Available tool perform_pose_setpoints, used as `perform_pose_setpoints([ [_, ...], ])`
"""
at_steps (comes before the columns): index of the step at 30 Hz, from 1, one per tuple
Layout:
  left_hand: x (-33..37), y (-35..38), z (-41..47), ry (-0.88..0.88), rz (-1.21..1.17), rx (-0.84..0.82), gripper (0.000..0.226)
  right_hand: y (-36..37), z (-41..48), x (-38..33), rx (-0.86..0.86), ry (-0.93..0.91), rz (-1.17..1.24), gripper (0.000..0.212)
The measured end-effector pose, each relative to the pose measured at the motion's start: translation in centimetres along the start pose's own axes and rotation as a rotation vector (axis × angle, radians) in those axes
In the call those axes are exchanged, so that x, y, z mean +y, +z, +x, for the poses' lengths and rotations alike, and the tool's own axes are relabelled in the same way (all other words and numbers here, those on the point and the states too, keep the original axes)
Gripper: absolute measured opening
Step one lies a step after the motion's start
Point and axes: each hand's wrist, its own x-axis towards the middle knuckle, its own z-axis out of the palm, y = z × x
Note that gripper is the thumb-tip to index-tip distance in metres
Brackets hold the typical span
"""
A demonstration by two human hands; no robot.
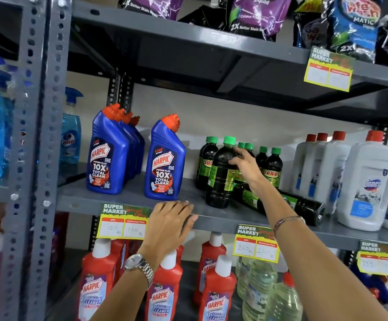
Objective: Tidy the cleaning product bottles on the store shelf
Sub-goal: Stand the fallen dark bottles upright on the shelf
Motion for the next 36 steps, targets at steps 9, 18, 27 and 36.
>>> perform_pose_setpoints([
  [9,0.2,0.6,-0.6,0.024,0.038,0.010,0.036,0.0,0.3,0.4,0.205,-0.115,-0.224,0.065],
  [18,0.0,0.6,-0.6,0.028,0.021,0.038,0.036,0.1,0.6,0.1,0.073,-0.053,0.014,0.059],
  [27,0.1,0.3,-0.6,0.009,0.027,0.013,0.035,0.3,0.0,0.2,0.042,-0.035,0.109,0.050],
  [36,0.2,0.2,-0.6,-0.004,0.019,0.002,0.036,-0.5,0.1,0.4,0.081,-0.079,0.014,0.056],
])
